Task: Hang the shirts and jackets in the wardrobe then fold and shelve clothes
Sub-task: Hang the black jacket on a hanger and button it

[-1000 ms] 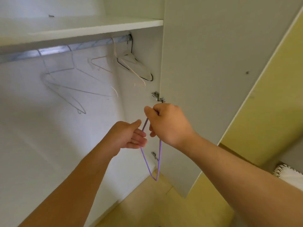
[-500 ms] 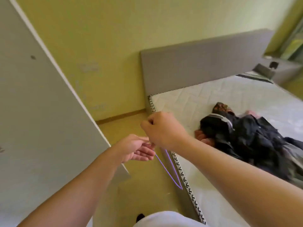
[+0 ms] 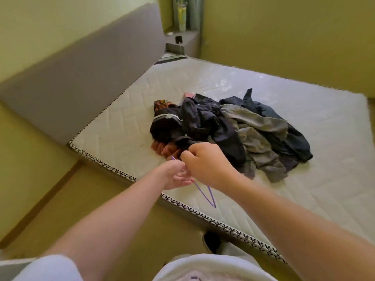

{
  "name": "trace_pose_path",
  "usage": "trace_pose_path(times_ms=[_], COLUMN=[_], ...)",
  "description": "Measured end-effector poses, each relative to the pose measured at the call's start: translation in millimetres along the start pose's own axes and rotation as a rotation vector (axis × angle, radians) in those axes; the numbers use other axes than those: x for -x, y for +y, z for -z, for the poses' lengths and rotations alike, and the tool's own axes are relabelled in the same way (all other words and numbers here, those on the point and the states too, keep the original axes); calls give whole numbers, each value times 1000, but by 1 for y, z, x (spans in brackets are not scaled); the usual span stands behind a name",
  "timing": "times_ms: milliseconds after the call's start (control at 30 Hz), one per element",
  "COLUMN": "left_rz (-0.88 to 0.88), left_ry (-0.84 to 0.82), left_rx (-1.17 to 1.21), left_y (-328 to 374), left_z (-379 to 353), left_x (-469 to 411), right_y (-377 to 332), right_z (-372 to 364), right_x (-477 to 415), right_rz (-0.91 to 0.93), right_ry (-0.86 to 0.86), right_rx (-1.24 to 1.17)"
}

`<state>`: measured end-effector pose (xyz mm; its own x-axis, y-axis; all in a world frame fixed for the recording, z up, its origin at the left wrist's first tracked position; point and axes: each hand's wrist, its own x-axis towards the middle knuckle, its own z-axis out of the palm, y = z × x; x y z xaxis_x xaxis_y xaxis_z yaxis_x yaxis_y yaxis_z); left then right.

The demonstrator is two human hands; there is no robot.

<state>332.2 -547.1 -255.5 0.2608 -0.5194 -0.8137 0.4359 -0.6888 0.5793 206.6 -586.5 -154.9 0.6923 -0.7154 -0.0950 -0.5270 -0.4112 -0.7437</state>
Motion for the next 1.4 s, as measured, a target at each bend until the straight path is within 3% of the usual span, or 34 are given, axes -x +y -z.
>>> trace_pose_path(times_ms=[133,233,333,467,633,700,767,933,1000,1167,1267,1400], left_rz=[-48,-106,-304,-579,-722,-716,-711,-579,-471,-225,-92,77], left_ry=[-24,74,180,281,127,40,57,474,538,458,352,288], left_rx=[33,23,-139,-437,-689,-814,-867,-656,-708,-1178,-1446,-1492], left_y=[11,20,29,43,62,68,76,90,90,83,84,77], left_z=[-36,-54,-65,-84,-117,-124,-125,-119,-112,-101,-105,-104], left_x=[-22,-45,-65,-80,-90,-96,-108,-162,-189,-267,-307,-356], right_y=[37,76,110,146,185,198,215,273,293,330,347,361], right_z=[22,40,53,51,30,26,21,10,6,-4,-10,-31], right_x=[9,10,5,-12,-60,-79,-97,-141,-154,-173,-173,-172], right_rz=[-168,-396,-599,-692,-697,-661,-689,-750,-736,-625,-537,-472], right_ry=[-11,-58,-177,-378,-256,-200,-165,-103,-82,-76,-27,9], right_rx=[-192,-423,-617,-662,-695,-699,-735,-556,-468,-182,-210,-303])
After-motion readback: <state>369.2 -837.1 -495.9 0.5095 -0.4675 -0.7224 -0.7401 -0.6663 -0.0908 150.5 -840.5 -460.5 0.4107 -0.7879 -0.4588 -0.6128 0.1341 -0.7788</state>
